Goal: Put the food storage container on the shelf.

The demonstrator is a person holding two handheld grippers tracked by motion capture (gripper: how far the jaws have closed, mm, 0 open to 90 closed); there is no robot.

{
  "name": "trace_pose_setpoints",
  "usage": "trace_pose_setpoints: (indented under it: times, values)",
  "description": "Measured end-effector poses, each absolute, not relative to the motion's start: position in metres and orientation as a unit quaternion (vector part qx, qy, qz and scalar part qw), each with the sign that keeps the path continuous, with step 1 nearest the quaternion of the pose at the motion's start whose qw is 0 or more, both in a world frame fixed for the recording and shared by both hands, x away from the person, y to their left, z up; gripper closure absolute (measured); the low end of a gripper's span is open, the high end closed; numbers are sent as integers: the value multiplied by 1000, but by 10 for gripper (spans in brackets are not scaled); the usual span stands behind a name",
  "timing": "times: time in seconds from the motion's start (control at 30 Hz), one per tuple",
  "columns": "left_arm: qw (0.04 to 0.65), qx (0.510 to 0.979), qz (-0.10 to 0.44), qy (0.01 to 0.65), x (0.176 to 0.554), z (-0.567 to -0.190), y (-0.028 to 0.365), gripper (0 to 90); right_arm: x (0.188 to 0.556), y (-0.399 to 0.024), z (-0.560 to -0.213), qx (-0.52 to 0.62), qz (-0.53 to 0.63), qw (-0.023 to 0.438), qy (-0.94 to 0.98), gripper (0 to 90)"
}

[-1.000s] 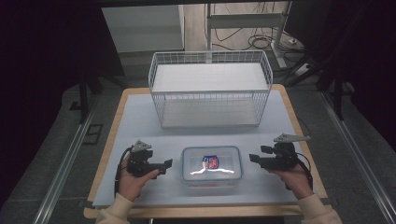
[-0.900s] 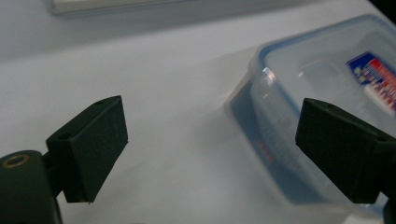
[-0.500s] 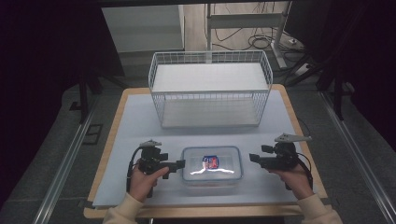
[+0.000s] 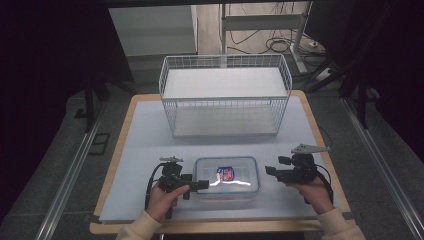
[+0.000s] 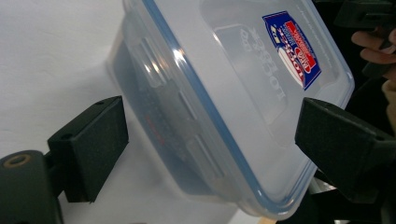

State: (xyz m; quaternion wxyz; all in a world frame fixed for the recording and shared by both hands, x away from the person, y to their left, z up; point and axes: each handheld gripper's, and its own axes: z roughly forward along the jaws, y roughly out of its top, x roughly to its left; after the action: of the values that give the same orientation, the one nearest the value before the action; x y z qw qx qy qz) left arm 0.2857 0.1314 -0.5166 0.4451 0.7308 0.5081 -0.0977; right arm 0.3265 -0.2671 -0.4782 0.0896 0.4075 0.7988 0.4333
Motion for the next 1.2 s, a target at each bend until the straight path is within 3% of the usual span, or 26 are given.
trace_pose_setpoints:
  times: [0.17,0.47,0.77,0.97,1.2]
  values:
    - [450,726,-124,505,288,-521,127,97,326,-267,-478,407,435,90,798,263]
    - [457,720,-114,510,288,-517,129,169,326,-263,-478,401,436,82,802,273]
    - [464,713,-113,513,289,-518,130,193,324,-248,-475,394,442,28,805,247]
    - [465,713,-110,513,289,-518,130,195,325,-236,-482,391,434,-32,811,222]
    - [465,713,-109,513,288,-518,130,197,327,-229,-492,402,427,-64,807,216]
